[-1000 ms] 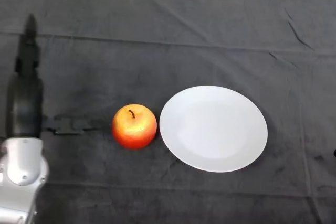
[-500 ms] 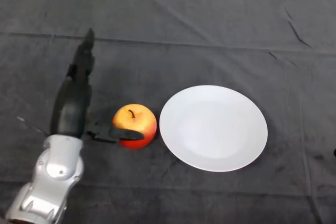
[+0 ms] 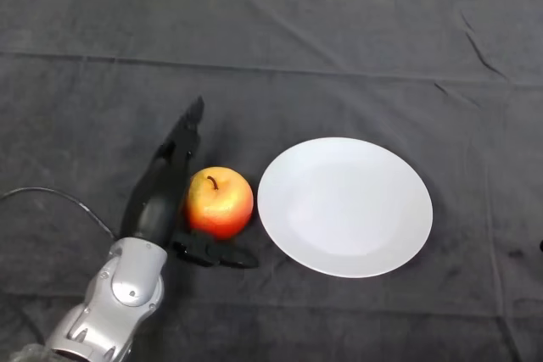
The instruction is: Move the apple to the plate
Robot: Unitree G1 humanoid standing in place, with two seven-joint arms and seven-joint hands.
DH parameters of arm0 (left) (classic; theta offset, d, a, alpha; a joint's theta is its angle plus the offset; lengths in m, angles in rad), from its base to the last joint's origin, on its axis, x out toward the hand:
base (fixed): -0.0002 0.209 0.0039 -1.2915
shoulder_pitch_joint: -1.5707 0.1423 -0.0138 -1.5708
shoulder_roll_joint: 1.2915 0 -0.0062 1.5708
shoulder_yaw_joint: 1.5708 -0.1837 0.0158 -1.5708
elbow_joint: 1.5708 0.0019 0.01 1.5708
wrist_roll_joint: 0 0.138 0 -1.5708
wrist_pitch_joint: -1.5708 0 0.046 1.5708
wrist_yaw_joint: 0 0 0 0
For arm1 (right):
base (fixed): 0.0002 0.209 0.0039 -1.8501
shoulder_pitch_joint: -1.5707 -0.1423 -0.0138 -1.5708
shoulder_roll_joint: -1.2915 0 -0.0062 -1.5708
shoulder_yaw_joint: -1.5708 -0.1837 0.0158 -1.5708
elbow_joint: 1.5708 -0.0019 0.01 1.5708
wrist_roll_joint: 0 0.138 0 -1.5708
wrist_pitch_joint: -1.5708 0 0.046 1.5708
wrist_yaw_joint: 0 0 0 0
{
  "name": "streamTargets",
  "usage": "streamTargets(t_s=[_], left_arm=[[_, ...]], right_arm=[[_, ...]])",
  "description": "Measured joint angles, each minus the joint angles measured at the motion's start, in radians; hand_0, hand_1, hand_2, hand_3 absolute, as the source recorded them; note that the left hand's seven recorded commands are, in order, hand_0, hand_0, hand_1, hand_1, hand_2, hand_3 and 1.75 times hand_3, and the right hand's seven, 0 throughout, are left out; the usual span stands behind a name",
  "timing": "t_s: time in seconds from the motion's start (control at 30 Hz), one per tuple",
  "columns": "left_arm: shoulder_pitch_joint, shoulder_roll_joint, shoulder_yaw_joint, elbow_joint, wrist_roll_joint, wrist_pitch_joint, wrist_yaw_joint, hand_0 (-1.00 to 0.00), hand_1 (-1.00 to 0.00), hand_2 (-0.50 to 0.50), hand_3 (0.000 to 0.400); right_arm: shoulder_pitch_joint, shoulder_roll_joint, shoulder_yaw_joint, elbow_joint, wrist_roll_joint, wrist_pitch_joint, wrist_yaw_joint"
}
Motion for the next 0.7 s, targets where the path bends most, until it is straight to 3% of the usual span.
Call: streamTargets(t_s=[0.03, 0.53, 0.7], left_arm=[[0.000, 0.000, -0.010, 0.005, 0.008, -0.001, 0.000, -1.00, -0.99, -0.01, 0.400], [-0.001, 0.003, -0.025, 0.007, 0.039, -0.005, 0.005, -1.00, -1.00, 0.00, 0.400], [-0.001, 0.033, -0.025, -0.074, 0.039, 0.039, -0.013, -1.00, -1.00, 0.00, 0.400]], right_arm=[[0.000, 0.000, 0.0001, 0.000, 0.0001, 0.000, 0.0000], [0.000, 0.000, 0.0000, -0.001, 0.0000, 0.000, 0.0004], [0.000, 0.000, 0.0001, -0.002, 0.0001, 0.000, 0.0007]])
